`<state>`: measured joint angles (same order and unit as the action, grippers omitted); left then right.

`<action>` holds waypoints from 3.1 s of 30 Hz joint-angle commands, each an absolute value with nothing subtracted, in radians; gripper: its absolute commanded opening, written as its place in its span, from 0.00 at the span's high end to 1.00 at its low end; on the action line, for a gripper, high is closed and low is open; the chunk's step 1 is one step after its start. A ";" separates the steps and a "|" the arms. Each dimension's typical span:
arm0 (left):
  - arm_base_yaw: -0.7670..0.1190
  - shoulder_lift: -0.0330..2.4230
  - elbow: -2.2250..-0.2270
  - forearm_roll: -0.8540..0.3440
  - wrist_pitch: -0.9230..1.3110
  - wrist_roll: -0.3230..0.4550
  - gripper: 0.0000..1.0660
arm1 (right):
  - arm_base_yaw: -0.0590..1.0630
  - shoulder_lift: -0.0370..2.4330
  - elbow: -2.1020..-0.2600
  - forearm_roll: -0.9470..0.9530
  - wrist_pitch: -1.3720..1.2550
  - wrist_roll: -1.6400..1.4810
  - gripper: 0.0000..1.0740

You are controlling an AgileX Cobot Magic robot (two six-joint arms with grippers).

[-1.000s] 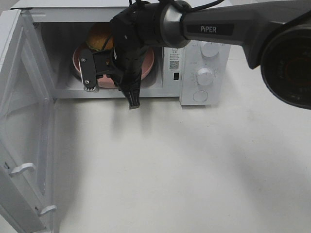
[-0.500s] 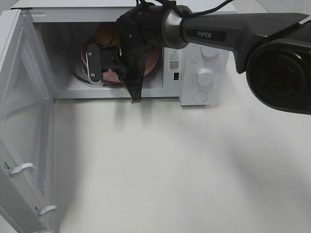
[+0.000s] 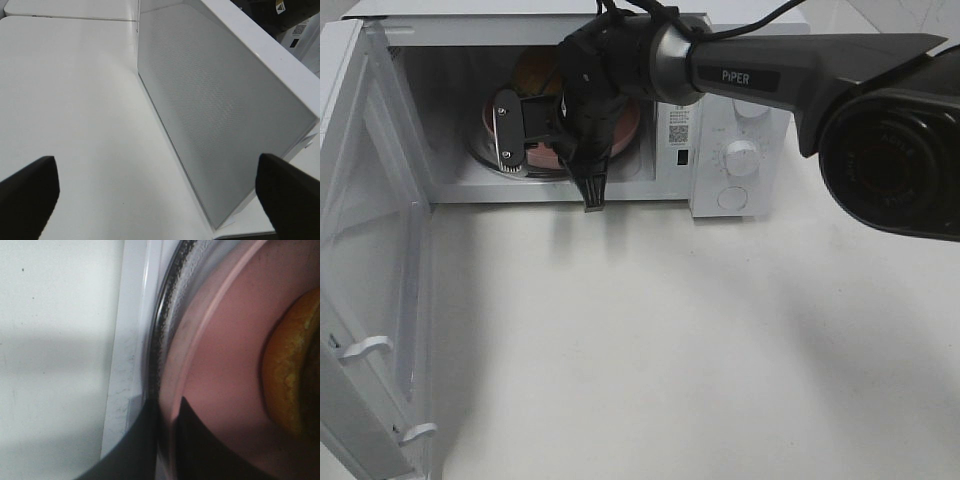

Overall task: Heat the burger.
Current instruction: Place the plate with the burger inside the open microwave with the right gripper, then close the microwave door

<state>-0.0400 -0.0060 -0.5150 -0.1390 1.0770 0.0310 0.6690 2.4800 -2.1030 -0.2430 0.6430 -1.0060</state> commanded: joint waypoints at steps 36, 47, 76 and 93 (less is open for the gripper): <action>-0.041 -0.023 -0.516 -0.143 1.067 0.031 0.06 | 0.678 2.128 -1.585 -0.222 0.307 -0.996 0.28; -0.041 -0.023 -0.516 -0.143 1.067 0.031 0.06 | 0.678 1.926 -1.311 -0.222 0.252 -0.877 0.29; -0.041 -0.023 -0.516 -0.143 1.067 0.031 0.06 | 0.689 1.242 -0.821 -0.122 0.646 0.057 0.29; -0.041 -0.023 -0.516 -0.143 1.067 0.031 0.06 | 0.689 0.875 -0.821 -0.062 1.071 0.090 0.29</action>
<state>-0.0400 -0.0060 -0.5150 -0.1390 1.0770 0.0310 0.6880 0.8860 -0.8240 -0.0620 1.0530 0.0790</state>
